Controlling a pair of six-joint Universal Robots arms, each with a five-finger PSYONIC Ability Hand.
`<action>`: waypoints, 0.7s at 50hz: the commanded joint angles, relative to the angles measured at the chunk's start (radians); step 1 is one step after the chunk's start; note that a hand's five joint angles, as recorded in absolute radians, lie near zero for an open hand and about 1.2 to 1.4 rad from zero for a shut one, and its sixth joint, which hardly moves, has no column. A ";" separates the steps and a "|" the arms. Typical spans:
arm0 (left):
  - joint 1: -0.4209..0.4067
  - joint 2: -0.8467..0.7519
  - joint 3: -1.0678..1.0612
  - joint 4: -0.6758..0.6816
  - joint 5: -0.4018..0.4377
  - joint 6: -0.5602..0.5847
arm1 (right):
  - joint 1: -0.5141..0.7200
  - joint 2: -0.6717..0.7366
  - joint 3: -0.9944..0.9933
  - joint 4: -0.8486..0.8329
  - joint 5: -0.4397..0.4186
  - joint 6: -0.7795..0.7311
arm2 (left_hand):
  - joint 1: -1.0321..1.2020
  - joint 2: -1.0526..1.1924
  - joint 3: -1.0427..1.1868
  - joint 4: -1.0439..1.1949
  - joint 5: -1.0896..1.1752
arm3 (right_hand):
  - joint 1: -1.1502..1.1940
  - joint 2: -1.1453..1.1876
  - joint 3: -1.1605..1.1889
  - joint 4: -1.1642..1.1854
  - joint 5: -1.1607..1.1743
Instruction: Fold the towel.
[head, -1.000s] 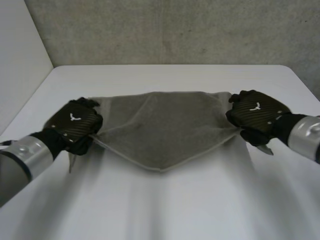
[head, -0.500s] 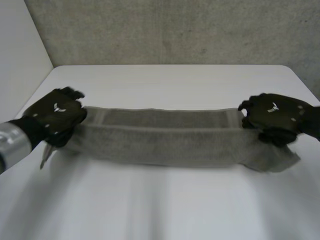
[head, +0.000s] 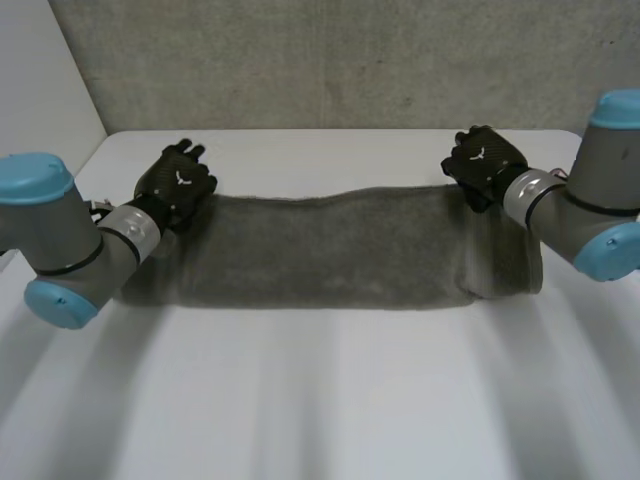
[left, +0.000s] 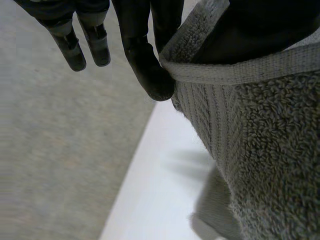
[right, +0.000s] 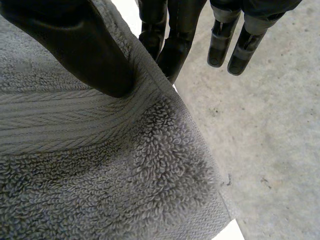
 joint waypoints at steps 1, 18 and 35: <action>0.000 0.003 -0.036 0.126 0.001 -0.002 | 0.012 0.036 0.031 -0.081 0.005 -0.004 | 0.086 0.048 -0.042 -0.051 0.045 | 0.114 0.048 -0.040 -0.061 0.077; 0.000 -0.075 -0.044 0.163 0.006 0.000 | 0.021 0.117 0.041 -0.251 0.064 -0.005 | -0.983 -1.021 -0.042 -0.051 -1.024 | -0.149 -0.215 -0.040 -0.061 -0.186; 0.015 0.132 -0.120 0.224 -0.083 -0.056 | 0.012 -0.170 0.211 -0.408 0.201 0.248 | -1.141 -1.179 -0.042 -0.051 -1.176 | -1.282 -1.348 -0.040 -0.061 -1.145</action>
